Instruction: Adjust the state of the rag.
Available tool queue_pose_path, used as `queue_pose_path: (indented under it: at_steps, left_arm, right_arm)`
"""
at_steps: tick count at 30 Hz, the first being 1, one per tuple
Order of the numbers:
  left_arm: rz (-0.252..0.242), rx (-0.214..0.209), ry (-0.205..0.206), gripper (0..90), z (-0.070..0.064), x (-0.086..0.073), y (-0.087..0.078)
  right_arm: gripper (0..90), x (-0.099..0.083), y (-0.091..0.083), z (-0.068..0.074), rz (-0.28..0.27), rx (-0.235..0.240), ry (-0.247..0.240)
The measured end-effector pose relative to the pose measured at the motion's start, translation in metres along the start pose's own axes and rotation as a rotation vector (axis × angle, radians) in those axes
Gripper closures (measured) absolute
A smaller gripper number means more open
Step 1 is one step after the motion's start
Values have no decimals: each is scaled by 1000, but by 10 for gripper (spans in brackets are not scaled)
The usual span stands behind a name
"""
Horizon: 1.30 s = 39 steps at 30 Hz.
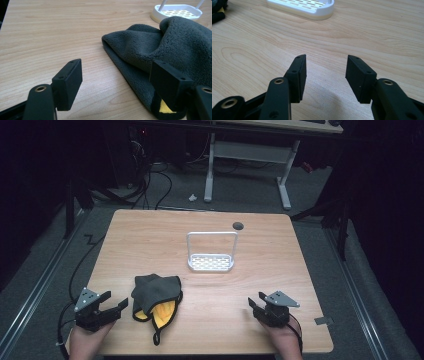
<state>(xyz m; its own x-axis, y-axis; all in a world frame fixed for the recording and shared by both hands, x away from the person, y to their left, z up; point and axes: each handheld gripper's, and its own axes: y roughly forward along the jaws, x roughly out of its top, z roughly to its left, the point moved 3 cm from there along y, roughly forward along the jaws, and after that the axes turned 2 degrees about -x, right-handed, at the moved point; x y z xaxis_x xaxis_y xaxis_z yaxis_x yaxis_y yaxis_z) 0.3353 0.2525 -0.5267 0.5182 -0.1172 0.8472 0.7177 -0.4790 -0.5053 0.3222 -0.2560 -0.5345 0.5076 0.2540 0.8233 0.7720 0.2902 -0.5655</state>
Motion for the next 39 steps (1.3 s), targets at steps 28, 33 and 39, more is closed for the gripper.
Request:
queue_pose_path:
  at_steps: [28, 33, 39]
  left_arm:
    - [46, -242, 114, 648, -81, 1, 30]
    - [70, -240, 195, 885, -108, 3, 43]
    - [69, -219, 225, 751, -125, 2, 41]
  right_arm:
    - [522, 3, 1, 9, -4, 10, -27]
    - [521, 5, 1, 18, -5, 23, -55]
    - [520, 7, 2, 27, -6, 36, -82]
